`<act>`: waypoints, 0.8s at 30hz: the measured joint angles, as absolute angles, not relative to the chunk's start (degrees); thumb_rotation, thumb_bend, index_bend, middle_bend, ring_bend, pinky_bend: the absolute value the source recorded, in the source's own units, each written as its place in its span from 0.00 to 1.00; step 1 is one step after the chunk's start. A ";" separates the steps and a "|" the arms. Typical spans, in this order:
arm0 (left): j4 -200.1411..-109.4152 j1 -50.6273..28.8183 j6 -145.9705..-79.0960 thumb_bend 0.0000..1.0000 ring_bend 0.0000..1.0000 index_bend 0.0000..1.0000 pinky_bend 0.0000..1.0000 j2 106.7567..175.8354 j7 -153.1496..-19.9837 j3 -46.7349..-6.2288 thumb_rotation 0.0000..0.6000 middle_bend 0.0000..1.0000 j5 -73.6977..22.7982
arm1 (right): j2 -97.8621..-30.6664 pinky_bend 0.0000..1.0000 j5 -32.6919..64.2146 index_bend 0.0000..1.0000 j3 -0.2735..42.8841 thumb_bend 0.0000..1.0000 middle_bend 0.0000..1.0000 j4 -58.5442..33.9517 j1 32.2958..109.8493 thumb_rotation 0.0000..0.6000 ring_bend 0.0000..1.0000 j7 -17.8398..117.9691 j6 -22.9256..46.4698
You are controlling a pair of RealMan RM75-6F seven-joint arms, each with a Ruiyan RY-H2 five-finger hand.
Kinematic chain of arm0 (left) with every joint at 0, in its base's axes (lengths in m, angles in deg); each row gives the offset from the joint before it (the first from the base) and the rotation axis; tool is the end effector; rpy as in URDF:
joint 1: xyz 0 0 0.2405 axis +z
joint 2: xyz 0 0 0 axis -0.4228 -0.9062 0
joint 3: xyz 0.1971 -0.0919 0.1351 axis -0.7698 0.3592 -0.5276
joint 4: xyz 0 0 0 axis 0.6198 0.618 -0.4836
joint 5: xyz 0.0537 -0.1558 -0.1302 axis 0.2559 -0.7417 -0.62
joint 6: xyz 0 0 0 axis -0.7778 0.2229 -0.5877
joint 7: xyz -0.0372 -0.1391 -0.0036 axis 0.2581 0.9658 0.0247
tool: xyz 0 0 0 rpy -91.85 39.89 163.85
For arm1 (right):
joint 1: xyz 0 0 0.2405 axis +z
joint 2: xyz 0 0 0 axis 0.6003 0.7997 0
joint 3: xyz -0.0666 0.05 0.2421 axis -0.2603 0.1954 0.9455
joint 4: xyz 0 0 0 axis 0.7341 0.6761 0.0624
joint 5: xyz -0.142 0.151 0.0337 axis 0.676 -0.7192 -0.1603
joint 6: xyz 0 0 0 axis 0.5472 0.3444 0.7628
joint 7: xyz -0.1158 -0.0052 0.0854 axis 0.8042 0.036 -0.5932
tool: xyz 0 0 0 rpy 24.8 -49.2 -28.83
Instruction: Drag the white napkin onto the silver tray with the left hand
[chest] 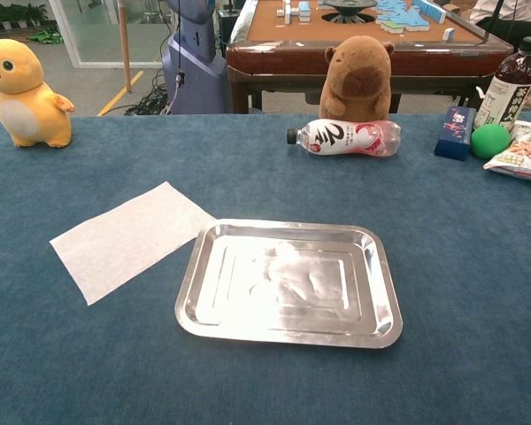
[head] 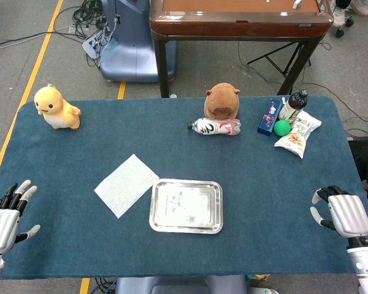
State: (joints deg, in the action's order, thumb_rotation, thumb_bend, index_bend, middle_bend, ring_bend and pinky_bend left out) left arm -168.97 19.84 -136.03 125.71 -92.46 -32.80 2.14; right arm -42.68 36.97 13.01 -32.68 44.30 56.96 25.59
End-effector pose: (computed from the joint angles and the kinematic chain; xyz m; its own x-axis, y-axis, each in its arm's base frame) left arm -0.3161 0.1802 0.1498 0.5277 -0.0392 0.8485 0.8469 -0.0528 -0.5291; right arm -0.3108 -0.1898 0.1519 0.4792 -0.1252 0.8687 -0.8770 -0.0284 0.4797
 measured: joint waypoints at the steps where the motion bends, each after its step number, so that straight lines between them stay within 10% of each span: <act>1: -168.93 19.84 -135.92 0.11 0.03 0.15 0.22 125.79 -92.56 -32.79 1.00 0.08 2.00 | -42.68 0.49 37.00 0.53 13.00 0.36 0.48 -32.68 44.34 1.00 0.32 56.88 25.52; 16: -168.15 19.56 -135.52 0.11 0.28 0.16 0.54 126.75 -92.76 -33.01 1.00 0.15 2.54 | -42.33 0.49 37.23 0.53 13.28 0.36 0.49 -32.72 44.64 1.00 0.32 54.87 25.49; 24: -166.40 19.13 -137.68 0.11 0.53 0.21 0.76 127.67 -92.20 -33.29 1.00 0.49 6.29 | -42.05 0.49 38.14 0.53 13.05 0.36 0.49 -33.08 44.35 1.00 0.32 54.35 26.33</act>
